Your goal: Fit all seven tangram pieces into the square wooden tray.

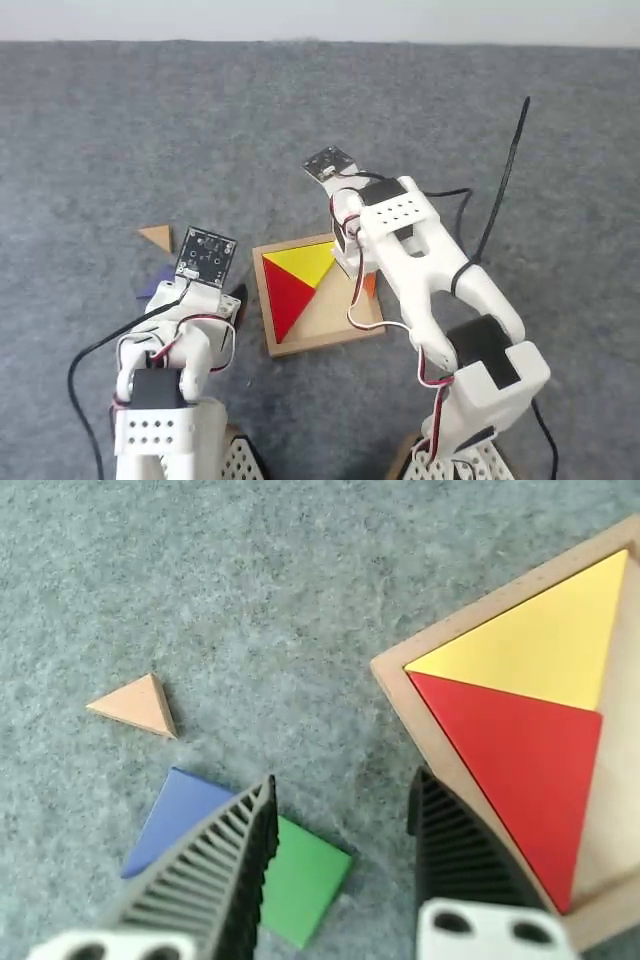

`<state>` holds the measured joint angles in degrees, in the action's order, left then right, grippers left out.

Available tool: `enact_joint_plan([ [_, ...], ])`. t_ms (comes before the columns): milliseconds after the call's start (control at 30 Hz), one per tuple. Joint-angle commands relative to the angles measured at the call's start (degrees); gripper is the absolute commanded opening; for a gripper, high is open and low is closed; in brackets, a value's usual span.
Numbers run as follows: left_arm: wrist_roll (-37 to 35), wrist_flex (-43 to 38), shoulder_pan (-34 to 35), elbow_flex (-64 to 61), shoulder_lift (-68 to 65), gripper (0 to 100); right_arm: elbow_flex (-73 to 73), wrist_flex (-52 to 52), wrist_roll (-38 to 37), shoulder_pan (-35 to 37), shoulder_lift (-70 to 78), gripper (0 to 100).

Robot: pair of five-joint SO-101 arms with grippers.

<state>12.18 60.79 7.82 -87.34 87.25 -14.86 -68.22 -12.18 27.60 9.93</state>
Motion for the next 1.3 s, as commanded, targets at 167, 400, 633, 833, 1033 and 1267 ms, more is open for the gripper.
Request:
enact_joint_plan([
  [167, 0.2, -1.4, 0.0, 0.4, 0.9, 20, 2.6, 1.1, 1.7, 0.4, 1.6, 25.6],
  [400, 0.2, -1.4, 0.0, 0.4, 0.9, 20, 2.5, 2.1, 1.8, 2.2, 2.3, 25.5],
  [633, 0.2, -1.4, 0.0, 0.4, 0.9, 20, 2.5, 3.2, 1.8, 1.8, 3.6, 13.6],
  [833, 0.2, -1.4, 0.0, 0.4, 0.9, 20, 3.4, 3.8, 1.5, 1.7, 5.1, 6.0],
  [1033, 0.2, -1.4, -0.1, 0.0, 0.9, 20, 6.9, 0.5, 1.6, -0.7, 5.1, 1.7],
  [1267, 0.2, -1.4, -0.1, 0.0, 0.9, 20, 11.3, -4.9, 1.2, -0.3, 5.1, 2.6],
])
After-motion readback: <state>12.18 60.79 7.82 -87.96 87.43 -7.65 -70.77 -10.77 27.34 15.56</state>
